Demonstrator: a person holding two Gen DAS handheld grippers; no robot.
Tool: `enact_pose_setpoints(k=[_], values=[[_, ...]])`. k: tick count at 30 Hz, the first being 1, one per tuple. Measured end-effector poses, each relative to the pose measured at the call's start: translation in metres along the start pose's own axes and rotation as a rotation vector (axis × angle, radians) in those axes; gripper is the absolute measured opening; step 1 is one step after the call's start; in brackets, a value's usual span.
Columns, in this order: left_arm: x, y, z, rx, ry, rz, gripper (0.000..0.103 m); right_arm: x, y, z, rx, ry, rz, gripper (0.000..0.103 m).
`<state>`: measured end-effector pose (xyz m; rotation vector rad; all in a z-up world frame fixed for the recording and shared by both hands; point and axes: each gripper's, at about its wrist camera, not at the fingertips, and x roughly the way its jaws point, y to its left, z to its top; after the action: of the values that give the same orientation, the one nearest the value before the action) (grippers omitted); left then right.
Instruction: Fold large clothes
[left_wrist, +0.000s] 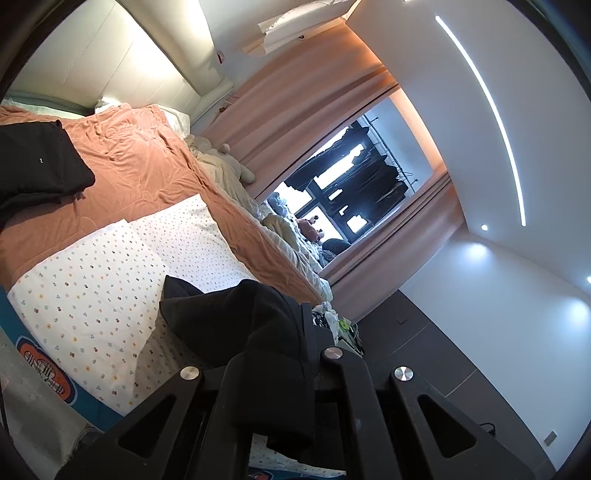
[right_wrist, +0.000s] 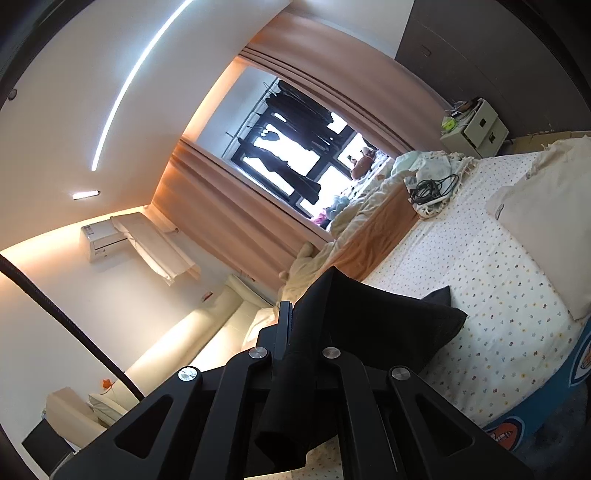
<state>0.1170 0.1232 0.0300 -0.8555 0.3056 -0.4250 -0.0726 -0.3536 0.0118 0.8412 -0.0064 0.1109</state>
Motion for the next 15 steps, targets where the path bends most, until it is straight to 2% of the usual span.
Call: enact_pose_setpoints(k=[8, 15], values=[[0.022, 0.012, 0.005, -0.005, 0.019, 0.027, 0.004, 0.023, -0.018, -0.003, 0.01, 0.01, -0.018, 0.0], [0.071, 0.015, 0.025, -0.005, 0.014, 0.035, 0.004, 0.075, -0.028, 0.022, 0.044, -0.007, -0.052, 0.0]])
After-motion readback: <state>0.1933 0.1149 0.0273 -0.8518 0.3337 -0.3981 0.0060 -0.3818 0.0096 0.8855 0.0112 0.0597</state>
